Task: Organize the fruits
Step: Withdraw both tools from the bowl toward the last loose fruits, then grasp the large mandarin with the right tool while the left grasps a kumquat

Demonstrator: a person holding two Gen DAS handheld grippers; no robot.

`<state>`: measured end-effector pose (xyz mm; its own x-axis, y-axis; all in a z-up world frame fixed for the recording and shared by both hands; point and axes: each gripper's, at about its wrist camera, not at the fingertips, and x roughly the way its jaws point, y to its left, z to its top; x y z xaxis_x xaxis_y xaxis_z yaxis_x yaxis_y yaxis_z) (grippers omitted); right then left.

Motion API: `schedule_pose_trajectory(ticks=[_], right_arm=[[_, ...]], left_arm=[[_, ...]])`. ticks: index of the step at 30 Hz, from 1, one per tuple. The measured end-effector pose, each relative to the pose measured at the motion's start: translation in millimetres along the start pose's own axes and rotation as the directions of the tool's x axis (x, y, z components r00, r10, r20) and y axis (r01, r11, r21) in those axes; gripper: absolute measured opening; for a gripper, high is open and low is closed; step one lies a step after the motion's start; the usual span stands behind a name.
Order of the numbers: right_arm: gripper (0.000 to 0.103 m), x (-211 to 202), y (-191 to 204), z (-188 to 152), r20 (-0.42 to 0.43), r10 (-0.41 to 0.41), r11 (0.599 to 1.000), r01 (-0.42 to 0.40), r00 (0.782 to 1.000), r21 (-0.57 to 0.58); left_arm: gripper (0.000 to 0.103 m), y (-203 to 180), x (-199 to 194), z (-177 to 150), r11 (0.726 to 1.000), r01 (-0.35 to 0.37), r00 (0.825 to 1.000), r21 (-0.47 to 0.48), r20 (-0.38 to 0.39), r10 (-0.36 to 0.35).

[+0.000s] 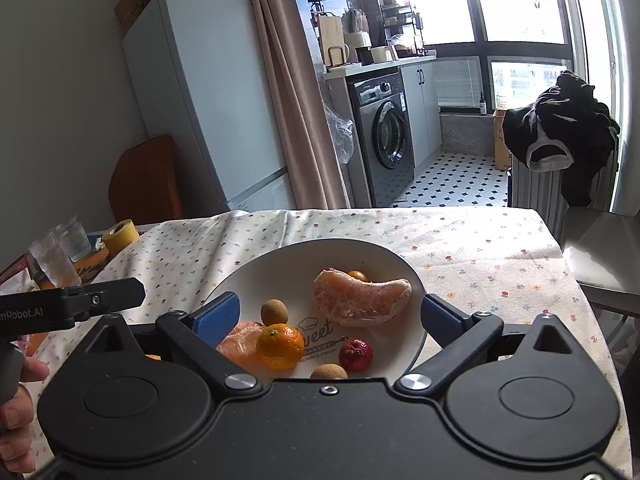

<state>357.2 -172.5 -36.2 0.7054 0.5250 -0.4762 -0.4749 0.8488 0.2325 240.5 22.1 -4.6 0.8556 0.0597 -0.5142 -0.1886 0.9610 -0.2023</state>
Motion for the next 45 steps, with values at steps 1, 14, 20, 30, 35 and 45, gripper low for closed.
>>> schedule_pose_trajectory(ticks=[1, 14, 20, 30, 35, 45], right_arm=[[0.098, -2, 2, -1, -0.002, 0.000, 1.000, 0.000, 1.000, -0.001], [0.100, -16, 33, -17, -0.016, 0.023, 0.999, -0.023, 1.000, -0.026], [0.100, -20, 49, -24, -0.028, 0.028, 0.999, -0.029, 0.999, -0.040], [0.103, -25, 67, -39, -0.059, 0.056, 0.998, -0.057, 0.997, -0.029], [0.103, -22, 78, -49, -0.081, 0.065, 0.997, -0.069, 0.995, -0.035], [0.096, -9, 96, -60, -0.107, 0.094, 0.993, -0.101, 0.990, -0.062]], left_arm=[[0.090, 3, -1, 0, 1.000, 0.000, 1.000, -0.007, -0.002, 0.000], [0.092, 37, -24, -10, 0.998, -0.002, 1.000, -0.065, 0.008, 0.003], [0.092, 48, -33, -18, 0.997, 0.008, 1.000, -0.073, 0.000, -0.008], [0.097, 63, -37, -34, 0.998, 0.018, 0.999, -0.063, -0.036, -0.020], [0.102, 70, -36, -43, 0.997, 0.009, 0.998, -0.070, -0.066, -0.014], [0.102, 82, -36, -55, 0.999, -0.001, 0.997, -0.053, -0.080, -0.004]])
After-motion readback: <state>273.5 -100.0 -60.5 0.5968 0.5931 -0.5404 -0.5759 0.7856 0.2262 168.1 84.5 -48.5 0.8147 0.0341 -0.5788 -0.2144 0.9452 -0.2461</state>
